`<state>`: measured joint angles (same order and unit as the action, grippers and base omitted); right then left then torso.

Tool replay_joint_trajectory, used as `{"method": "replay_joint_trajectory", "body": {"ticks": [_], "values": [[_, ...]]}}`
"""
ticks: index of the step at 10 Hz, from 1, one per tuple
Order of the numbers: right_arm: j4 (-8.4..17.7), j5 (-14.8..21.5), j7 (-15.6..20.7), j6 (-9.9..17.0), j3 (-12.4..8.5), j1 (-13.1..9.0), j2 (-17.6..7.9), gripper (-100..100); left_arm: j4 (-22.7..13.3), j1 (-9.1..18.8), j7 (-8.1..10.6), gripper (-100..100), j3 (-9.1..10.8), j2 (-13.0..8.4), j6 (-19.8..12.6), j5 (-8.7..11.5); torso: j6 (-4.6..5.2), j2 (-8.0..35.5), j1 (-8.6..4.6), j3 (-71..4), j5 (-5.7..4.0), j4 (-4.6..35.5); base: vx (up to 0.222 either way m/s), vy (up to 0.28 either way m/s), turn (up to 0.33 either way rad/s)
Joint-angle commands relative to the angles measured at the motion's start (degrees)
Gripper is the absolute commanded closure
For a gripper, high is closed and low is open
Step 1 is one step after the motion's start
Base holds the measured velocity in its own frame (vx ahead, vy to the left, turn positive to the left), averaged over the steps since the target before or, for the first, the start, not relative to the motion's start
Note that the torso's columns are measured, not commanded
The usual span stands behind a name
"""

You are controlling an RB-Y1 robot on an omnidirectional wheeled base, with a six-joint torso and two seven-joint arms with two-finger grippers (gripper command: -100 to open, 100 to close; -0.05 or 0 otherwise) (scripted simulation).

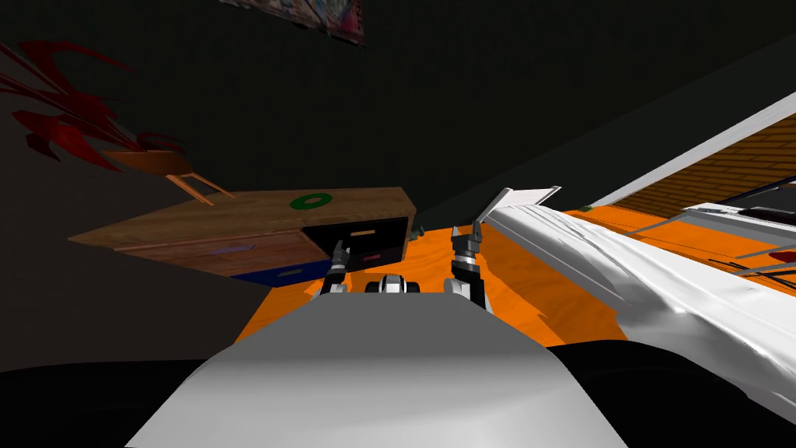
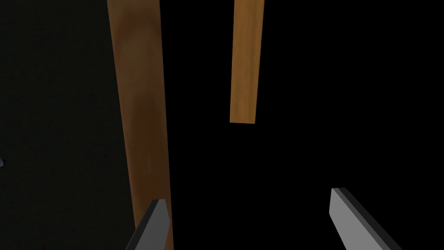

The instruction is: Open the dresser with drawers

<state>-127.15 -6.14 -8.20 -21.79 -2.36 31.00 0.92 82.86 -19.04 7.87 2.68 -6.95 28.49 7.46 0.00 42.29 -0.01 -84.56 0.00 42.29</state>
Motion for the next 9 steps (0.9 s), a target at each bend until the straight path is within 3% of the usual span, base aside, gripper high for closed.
{"method": "replay_joint_trajectory", "body": {"ticks": [1,4,9], "values": [[0.0,0.0,0.0,0.0,0.0,0.0,0.0,0,0.4,0.6,-0.15,-100,0.34,-1.8,-2.1,0.2,0.00,-0.1,0.04,-0.1,0.01,0.0,0.122,0.032,-0.001],[0.0,0.0,0.0,0.0,0.0,0.0,0.0,0,1.9,0.6,-0.10,-100,0.60,1.9,-2.9,0.4,0.00,-0.1,0.01,-0.1,0.00,0.0,0.122,0.030,-0.001],[0.0,0.0,0.0,0.0,0.0,0.0,0.0,0,2.4,0.7,-0.08,-100,0.69,8.0,-3.1,0.5,0.00,0.0,0.01,0.0,0.00,0.0,0.008,0.001,0.000]]}}
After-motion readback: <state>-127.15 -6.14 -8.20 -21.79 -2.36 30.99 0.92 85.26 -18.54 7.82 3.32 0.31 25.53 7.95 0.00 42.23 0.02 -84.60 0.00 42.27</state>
